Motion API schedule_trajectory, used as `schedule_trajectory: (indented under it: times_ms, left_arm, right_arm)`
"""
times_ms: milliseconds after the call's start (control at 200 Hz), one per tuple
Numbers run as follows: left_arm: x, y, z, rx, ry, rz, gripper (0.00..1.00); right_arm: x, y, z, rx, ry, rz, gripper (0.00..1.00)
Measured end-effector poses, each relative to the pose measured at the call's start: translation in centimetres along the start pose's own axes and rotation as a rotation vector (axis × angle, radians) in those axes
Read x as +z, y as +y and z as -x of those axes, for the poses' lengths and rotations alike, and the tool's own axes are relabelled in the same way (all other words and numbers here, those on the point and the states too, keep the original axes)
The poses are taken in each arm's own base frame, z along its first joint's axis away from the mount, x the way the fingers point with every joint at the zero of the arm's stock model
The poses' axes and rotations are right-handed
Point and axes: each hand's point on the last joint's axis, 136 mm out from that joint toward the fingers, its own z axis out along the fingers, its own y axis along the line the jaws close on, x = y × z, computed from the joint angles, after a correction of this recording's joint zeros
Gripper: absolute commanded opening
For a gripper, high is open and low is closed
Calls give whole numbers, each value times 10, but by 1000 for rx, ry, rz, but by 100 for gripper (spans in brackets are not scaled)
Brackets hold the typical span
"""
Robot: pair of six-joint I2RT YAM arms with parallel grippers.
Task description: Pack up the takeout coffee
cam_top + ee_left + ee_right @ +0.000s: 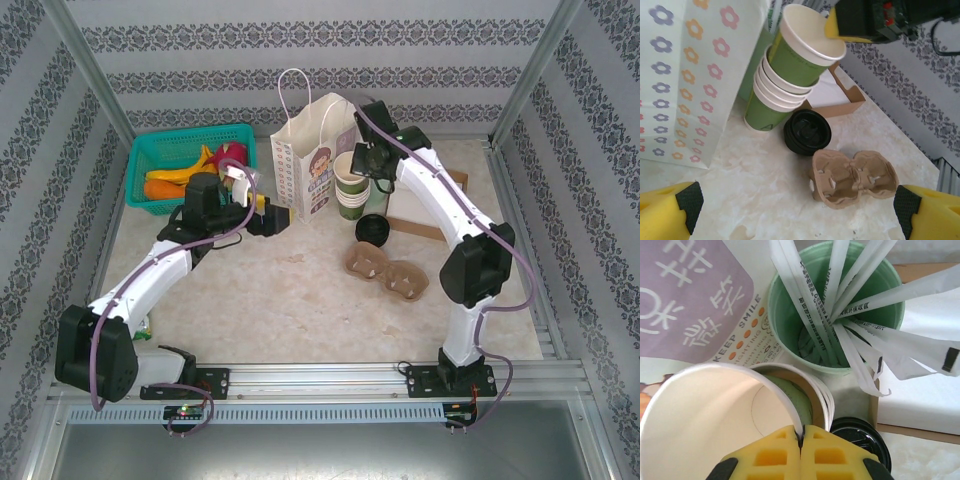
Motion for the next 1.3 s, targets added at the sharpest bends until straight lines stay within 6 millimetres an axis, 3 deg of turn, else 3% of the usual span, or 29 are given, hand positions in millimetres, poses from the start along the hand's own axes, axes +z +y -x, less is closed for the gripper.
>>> schedule_trajectory:
  times_ms: [125,395,600,724,1024,1179,1299]
  left_arm:
    - [3,2,14,-25,-15,12,100]
    - [14,10,34,-142,-29,38,100]
    - [19,37,34,-294,-7,175,100]
    - [17,55,20,-387,5,270,100]
    - [-2,98,-22,-575,51,506,100]
    - [-21,120,-51,-703,121,590,100]
    - [-21,124,-81,-769,235,634,100]
  right_arm:
    - [-15,1,6,-24,-28,21,0]
    - [-74,6,21,-99,-146,105,0]
    - [-96,24,-1,-153,-191,174,0]
    - [-91,35,-26,-179,-178,213,0]
    - [-53,41,-82,-89,-81,247,0]
    - [-43,50,-100,-53,-52,234,0]
    - [-24,60,-118,-63,-14,202,0]
